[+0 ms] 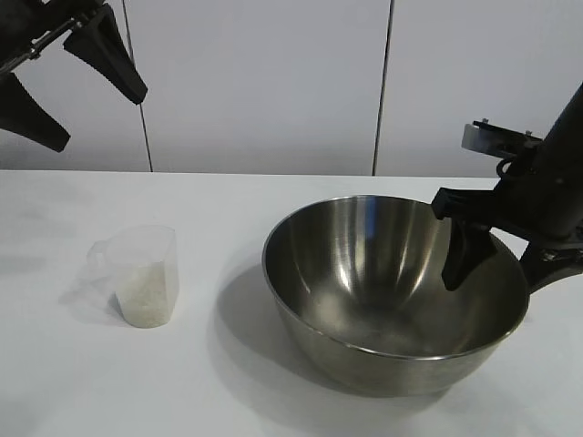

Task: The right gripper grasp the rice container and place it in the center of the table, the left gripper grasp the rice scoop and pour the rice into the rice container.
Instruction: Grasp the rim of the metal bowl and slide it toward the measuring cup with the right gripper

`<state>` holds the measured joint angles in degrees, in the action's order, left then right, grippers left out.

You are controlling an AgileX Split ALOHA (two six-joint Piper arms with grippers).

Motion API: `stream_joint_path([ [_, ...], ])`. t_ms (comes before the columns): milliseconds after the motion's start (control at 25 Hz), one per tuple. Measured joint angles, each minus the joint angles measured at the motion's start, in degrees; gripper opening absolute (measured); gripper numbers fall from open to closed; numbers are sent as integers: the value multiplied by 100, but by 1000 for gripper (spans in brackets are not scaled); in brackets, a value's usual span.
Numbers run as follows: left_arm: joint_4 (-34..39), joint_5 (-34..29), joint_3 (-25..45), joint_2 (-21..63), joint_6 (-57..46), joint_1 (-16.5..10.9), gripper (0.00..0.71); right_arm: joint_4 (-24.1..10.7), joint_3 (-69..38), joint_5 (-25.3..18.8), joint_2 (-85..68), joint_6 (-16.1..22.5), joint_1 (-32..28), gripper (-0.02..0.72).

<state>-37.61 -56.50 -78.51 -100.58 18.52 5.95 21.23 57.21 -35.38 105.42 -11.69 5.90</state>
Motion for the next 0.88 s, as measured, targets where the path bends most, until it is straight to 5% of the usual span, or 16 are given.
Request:
stream_joint_path([
  [200, 0, 0, 0, 0, -11, 0, 694, 111, 0, -13, 0, -163, 0, 10],
  [640, 0, 0, 0, 0, -11, 0, 694, 1171, -10, -207, -3, -1002, 0, 10],
  [880, 0, 0, 0, 0, -11, 0, 694, 1419, 115, -238, -64, -1186, 25, 10],
])
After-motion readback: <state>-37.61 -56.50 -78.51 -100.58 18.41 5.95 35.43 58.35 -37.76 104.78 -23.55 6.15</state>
